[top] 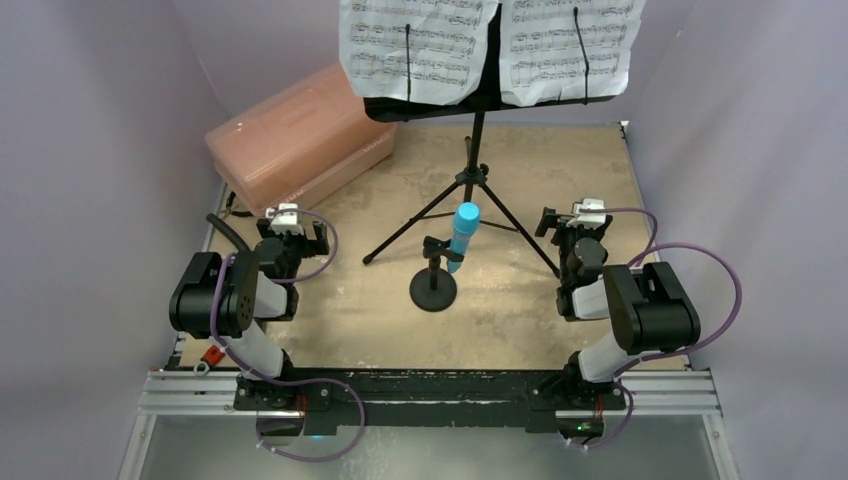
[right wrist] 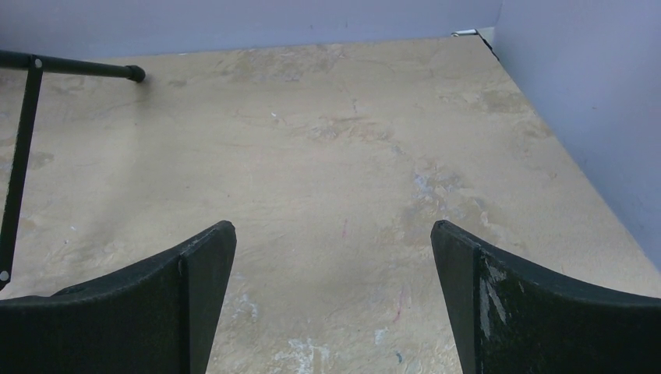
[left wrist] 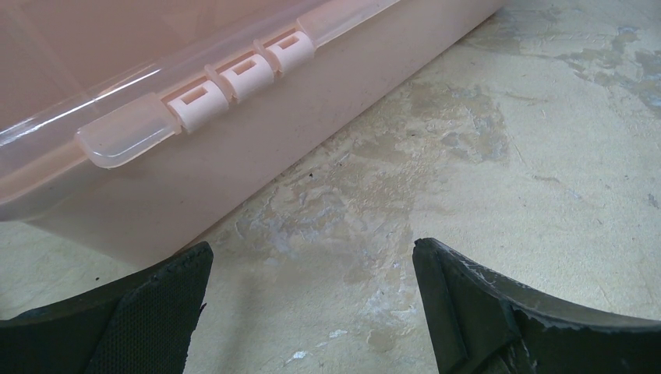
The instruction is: Set up the instrument practice props
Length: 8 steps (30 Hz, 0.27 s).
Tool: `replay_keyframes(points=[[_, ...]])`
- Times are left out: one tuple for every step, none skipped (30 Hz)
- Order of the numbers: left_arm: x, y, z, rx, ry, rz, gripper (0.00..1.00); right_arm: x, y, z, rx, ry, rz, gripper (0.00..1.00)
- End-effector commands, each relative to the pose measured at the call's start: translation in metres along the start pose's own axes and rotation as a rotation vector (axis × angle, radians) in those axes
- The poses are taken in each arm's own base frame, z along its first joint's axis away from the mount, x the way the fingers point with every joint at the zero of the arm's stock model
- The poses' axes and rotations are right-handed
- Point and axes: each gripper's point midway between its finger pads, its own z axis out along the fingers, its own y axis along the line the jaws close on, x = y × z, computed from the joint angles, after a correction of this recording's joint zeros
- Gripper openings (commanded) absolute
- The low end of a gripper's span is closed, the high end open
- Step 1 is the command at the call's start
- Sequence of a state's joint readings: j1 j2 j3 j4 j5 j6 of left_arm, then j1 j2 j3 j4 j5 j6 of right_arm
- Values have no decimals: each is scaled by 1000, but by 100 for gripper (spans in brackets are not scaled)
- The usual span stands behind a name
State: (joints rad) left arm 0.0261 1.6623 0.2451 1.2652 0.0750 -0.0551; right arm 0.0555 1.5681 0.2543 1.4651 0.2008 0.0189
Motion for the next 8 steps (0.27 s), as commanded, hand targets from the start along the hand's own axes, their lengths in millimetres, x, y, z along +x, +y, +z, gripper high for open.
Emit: replay_keyframes(points=[[-13,0,5,5,-44,27,99,-19,-5,5,31,-69,17,98],[-12,-1,6,4,-39,32,99,-20,-5,5,31,-70,16,98],[-12,-1,8,-5,-31,43,99,-20,-5,5,31,-70,16,98],[-11,-5,9,-6,-24,54,99,-20,-5,5,31,-70,16,98],[-11,-6,9,-3,-25,55,99,-20,-5,5,32,-70,17,98],[-12,-6,8,-3,-27,56,99,-20,-5,5,31,-71,15,98],[-13,-6,7,-4,-34,55,99,-20,-5,5,31,-70,15,98],[-13,-7,7,-4,-36,53,99,-20,-5,5,31,-71,16,98]])
